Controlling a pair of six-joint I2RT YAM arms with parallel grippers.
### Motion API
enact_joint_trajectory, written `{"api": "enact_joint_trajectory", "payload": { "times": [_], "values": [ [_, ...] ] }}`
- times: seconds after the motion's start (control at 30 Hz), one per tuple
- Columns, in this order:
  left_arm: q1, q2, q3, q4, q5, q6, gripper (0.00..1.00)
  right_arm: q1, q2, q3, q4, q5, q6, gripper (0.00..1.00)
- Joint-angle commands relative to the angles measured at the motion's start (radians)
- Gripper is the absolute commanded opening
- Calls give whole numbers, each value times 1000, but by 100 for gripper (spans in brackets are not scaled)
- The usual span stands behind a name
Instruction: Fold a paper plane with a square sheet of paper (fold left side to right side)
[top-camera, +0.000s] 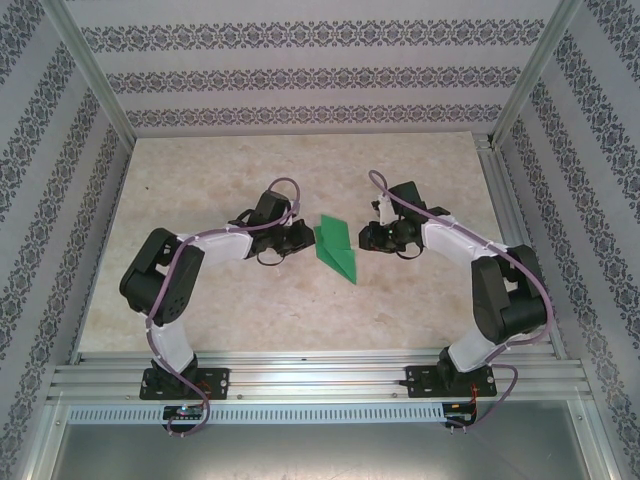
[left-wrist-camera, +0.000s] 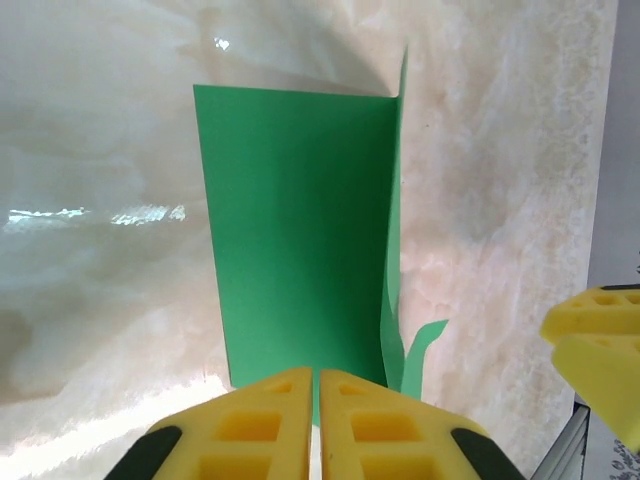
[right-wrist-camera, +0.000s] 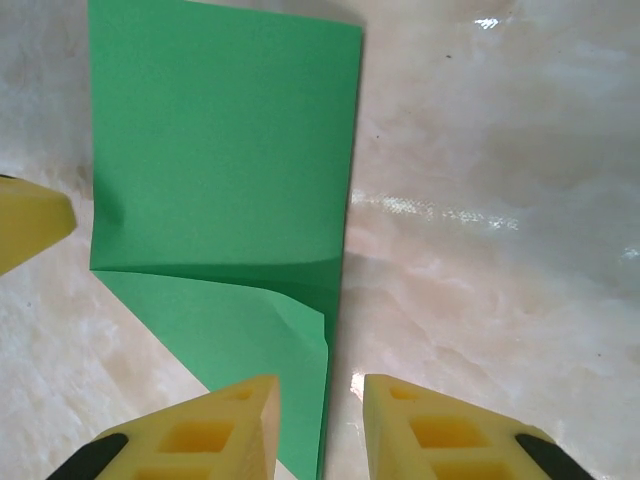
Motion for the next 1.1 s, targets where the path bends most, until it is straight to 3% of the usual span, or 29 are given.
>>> {"api": "enact_joint_trajectory", "payload": {
  "times": [0.0,0.07,0.3,0.57,0.73,1.07],
  "values": [
    [-10,-56,-27,-76,-48,56,11,-3,-39,-24,26,8,0,29],
    [-10,-70,-34,-84,-58,56,13,-3,-46,-29,24,13,0,31],
    [-21,-7,22,-36,4,22,38,-3,-56,-36,24,18,-1,34],
    [-38,103,115,-25,21,6,48,-3,-64,-48,22,18,1,35],
    [-46,146,144,-17,30,-1,46,-4,-62,-58,25,18,1,34],
    [-46,121,130,-13,0,-12,13,-4,-76,-81,25,13,3,32]
  ]
}}
